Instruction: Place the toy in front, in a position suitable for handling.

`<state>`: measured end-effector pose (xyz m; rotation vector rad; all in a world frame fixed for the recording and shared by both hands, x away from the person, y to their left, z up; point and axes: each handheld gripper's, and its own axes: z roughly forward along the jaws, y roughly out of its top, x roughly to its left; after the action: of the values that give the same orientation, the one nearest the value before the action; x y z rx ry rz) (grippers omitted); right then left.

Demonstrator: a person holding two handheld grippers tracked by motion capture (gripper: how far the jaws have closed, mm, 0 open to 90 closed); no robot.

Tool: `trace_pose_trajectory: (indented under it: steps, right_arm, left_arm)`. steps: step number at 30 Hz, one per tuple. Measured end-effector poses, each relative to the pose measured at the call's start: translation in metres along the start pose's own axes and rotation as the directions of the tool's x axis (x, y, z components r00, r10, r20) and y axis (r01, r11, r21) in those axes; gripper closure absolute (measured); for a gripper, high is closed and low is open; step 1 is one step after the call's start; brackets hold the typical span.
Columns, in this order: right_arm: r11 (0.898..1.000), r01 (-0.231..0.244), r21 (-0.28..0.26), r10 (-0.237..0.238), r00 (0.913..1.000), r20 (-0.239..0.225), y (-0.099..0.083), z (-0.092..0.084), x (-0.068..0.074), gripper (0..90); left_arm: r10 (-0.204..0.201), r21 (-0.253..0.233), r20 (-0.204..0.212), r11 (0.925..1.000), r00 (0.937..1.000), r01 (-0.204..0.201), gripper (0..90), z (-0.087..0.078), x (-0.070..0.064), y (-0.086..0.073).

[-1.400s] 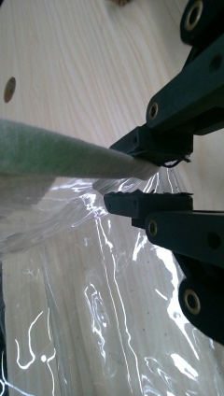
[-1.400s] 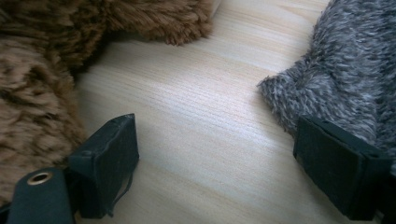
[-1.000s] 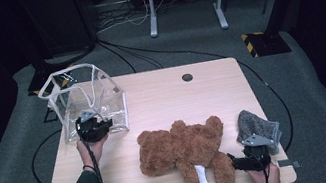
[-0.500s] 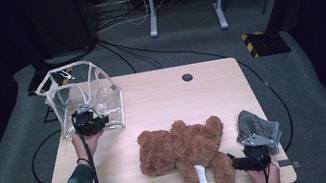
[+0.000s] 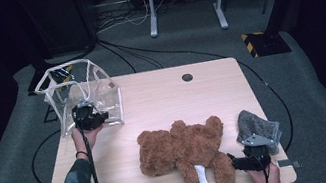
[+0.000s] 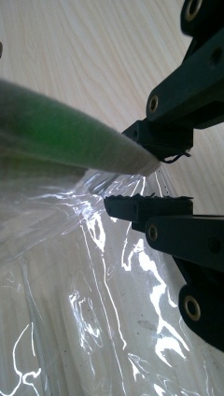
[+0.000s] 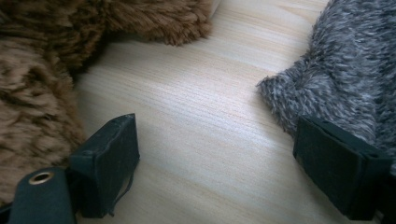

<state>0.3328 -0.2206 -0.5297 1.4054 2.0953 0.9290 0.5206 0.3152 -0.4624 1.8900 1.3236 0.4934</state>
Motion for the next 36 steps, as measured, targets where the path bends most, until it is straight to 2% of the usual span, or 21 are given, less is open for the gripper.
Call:
trace_pose_trajectory:
  steps: [6, 10, 11, 12, 13, 14, 17, 22, 25, 28, 32, 33, 34, 36]
  right_arm:
    - [1.000, 0.000, 0.000, 0.000, 1.0000, 0.000, 0.000, 0.000, 0.000, 13.5]
    - [1.000, -0.001, 0.000, 0.001, 1.0000, 0.000, 0.000, 0.000, 0.000, 13.6]
    - [1.000, -0.001, 0.000, 0.001, 1.0000, 0.000, 0.000, 0.000, 0.000, 13.6]
    - [1.000, -0.001, 0.000, 0.001, 1.0000, 0.000, 0.000, 0.000, 0.000, 13.6]
    - [1.000, 0.000, 0.000, 0.000, 1.0000, 0.000, 0.000, 0.000, 0.000, 13.6]
    - [1.000, -0.001, 0.000, 0.001, 1.0000, 0.000, 0.000, 0.000, 0.000, 13.6]
    - [1.000, 0.000, 0.000, 0.000, 1.0000, 0.000, 0.000, 0.000, 0.000, 13.6]
    - [1.000, -0.001, 0.000, 0.001, 1.0000, 0.000, 0.000, 0.000, 0.000, 13.6]
    - [1.000, 0.000, 0.000, 0.000, 1.0000, 0.000, 0.000, 0.000, 0.000, 13.6]
    - [1.000, 0.000, 0.000, 0.000, 1.0000, 0.000, 0.000, 0.000, 0.000, 13.6]
    - [1.000, -0.001, 0.000, 0.001, 1.0000, 0.001, 0.000, 0.000, 0.000, 13.6]
    - [1.000, -0.001, 0.000, 0.001, 1.0000, 0.001, 0.000, 0.000, 0.000, 13.6]
    - [1.000, -0.001, 0.000, 0.001, 1.0000, 0.001, 0.000, 0.000, 0.000, 13.6]
    - [1.000, -0.001, 0.000, 0.001, 1.0000, 0.001, 0.000, 0.000, 0.000, 13.6]
  left_arm:
    - [-0.004, 0.000, -0.012, 1.0000, 0.9999, 0.004, 71.6, 0.008, 0.003, 0.009]
    - [-0.012, 0.007, -0.012, 0.9999, 0.9999, 0.012, 69.7, 0.007, 0.002, 0.011]
    - [-0.015, -0.008, -0.015, 0.9999, 0.9998, 0.015, 61.1, 0.006, 0.001, 0.010]
    - [-0.023, -0.017, -0.012, 0.9996, 0.9997, 0.023, 61.1, 0.004, 0.001, 0.010]
    - [-0.028, -0.036, -0.025, 0.9990, 0.9993, 0.028, 55.4, 0.002, -0.001, 0.008]
    - [-0.026, -0.034, -0.025, 0.9991, 0.9993, 0.025, 49.1, -0.001, -0.001, 0.007]
    - [-0.032, -0.036, -0.037, 0.9989, 0.9988, 0.031, 38.3, -0.009, 0.001, 0.003]
    - [-0.037, -0.077, -0.043, 0.9964, 0.9984, 0.033, 31.2, -0.027, 0.008, -0.010]
    - [-0.028, -0.109, -0.077, 0.9938, 0.9966, 0.020, 33.0, -0.038, 0.017, -0.019]
    - [-0.061, -0.115, -0.095, 0.9921, 0.9936, 0.050, 32.9, -0.045, 0.029, -0.026]
    - [-0.081, -0.097, -0.137, 0.9930, 0.9873, 0.068, 32.7, -0.050, 0.042, -0.030]
    - [-0.096, -0.099, -0.154, 0.9917, 0.9833, 0.082, 33.0, -0.049, 0.047, -0.033]
    - [-0.096, -0.099, -0.154, 0.9917, 0.9833, 0.082, 32.9, -0.049, 0.047, -0.033]
    - [-0.106, -0.091, -0.173, 0.9916, 0.9792, 0.092, 33.0, -0.048, 0.052, -0.035]
